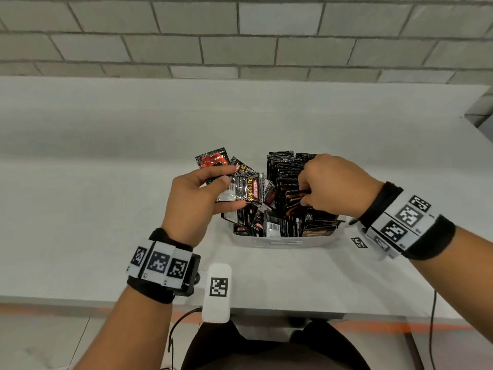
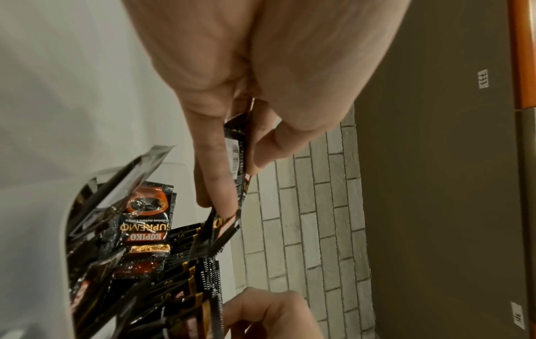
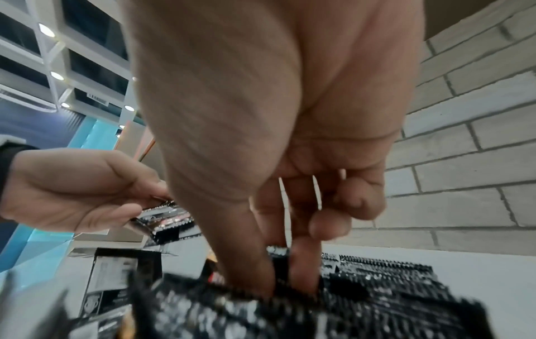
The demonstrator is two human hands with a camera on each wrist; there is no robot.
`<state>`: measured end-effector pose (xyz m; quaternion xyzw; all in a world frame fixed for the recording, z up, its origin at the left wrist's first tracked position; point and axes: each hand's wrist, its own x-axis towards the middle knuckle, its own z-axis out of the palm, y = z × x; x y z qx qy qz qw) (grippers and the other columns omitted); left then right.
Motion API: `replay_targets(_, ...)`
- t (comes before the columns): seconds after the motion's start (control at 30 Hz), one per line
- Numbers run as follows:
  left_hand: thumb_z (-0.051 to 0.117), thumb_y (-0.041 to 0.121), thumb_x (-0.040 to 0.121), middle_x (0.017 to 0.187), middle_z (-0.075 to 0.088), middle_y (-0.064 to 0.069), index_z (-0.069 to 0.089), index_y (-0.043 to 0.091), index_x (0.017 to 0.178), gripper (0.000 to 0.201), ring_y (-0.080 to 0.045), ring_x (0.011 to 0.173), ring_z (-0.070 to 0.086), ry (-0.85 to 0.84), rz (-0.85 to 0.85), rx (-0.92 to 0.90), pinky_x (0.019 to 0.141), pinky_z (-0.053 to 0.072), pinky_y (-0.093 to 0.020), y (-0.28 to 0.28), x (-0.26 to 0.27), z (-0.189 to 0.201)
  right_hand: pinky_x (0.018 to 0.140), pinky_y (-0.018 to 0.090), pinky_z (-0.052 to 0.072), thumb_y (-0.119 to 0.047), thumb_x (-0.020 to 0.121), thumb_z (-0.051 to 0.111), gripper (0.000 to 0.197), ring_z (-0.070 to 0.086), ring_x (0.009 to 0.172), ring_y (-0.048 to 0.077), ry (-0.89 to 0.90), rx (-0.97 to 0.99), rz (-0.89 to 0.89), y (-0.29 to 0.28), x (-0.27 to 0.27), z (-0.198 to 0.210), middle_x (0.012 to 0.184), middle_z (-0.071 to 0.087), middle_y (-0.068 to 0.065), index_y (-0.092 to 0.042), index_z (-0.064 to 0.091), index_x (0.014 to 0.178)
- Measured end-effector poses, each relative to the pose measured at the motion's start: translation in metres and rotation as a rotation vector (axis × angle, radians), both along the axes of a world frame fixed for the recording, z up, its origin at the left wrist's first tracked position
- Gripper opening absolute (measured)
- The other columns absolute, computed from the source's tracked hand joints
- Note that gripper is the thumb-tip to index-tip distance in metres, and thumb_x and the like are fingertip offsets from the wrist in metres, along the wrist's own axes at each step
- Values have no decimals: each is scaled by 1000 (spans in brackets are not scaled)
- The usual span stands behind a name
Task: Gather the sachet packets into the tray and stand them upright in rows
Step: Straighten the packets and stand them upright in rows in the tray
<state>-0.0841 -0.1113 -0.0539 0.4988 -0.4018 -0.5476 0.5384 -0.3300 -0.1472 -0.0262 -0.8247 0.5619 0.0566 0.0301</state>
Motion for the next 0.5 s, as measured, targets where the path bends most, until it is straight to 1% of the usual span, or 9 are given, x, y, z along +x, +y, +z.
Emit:
replay_targets(0.07,59,-5,96,122,69,-16,77,1,105,20,-19,83,75,-2,-8,4,76,63,-47,0,-1,1,68,32,52,-41,79,79,20,62,85,18,-69,11,2,0,1,7,92,65,-7,-30,72,95)
replay_targets(0.1,58,-7,95,123,68,-17,77,2,105,23,-22,83,75,-4,-15,6,75,63,-47,1,-1,1,68,33,53,-44,79,79,20,61,84,15,-122,10,3,0,1,10,89,64,-11,-34,70,93)
replay_targets(0.13,57,-9,95,124,67,-18,77,4,105,26,-25,85,76,-9,-23,9,74,63,-47,2,-1,1,67,33,53,-44,79,78,17,60,80,12,-168,8,-1,-1,2,11,84,63,-14,-34,68,89)
replay_targets(0.2,55,-12,94,126,65,-18,78,7,105,32,-32,90,75,-27,-38,8,71,64,-47,3,-1,1,63,32,53,-37,83,76,10,60,72,7,-204,-5,-12,-1,4,11,73,63,-14,-31,69,80)
replay_targets(0.23,55,-13,94,127,65,-17,78,9,105,34,-35,93,75,-35,-41,1,69,64,-47,4,-1,1,61,31,52,-33,84,75,10,60,71,7,-194,-14,-16,-2,5,8,70,62,-14,-30,68,77)
replay_targets(0.3,57,-13,94,127,65,-15,77,13,105,34,-35,95,74,-37,-33,-23,68,64,-46,5,-1,1,58,28,47,-31,85,73,10,60,73,11,-165,-14,-33,-3,6,3,72,62,-13,-28,66,77)
replay_targets(0.37,59,-13,93,125,65,-14,76,13,104,33,-34,95,75,-33,-22,-45,67,64,-44,6,-3,1,60,28,47,-31,83,74,10,61,76,13,-173,3,-52,-4,3,0,74,61,-13,-28,66,79)
replay_targets(0.43,60,-13,93,122,64,-13,75,12,103,31,-35,96,75,-16,-32,-59,68,64,-43,7,-5,2,65,31,51,-31,83,75,7,62,77,11,-289,5,-42,-5,1,3,78,64,-12,-29,68,83)
replay_targets(0.5,60,-13,92,119,64,-13,74,10,102,29,-35,94,75,12,-47,-67,69,64,-44,9,-8,3,68,27,50,-34,89,71,5,62,74,4,-548,-28,-66,0,4,14,79,68,-12,-29,71,88)
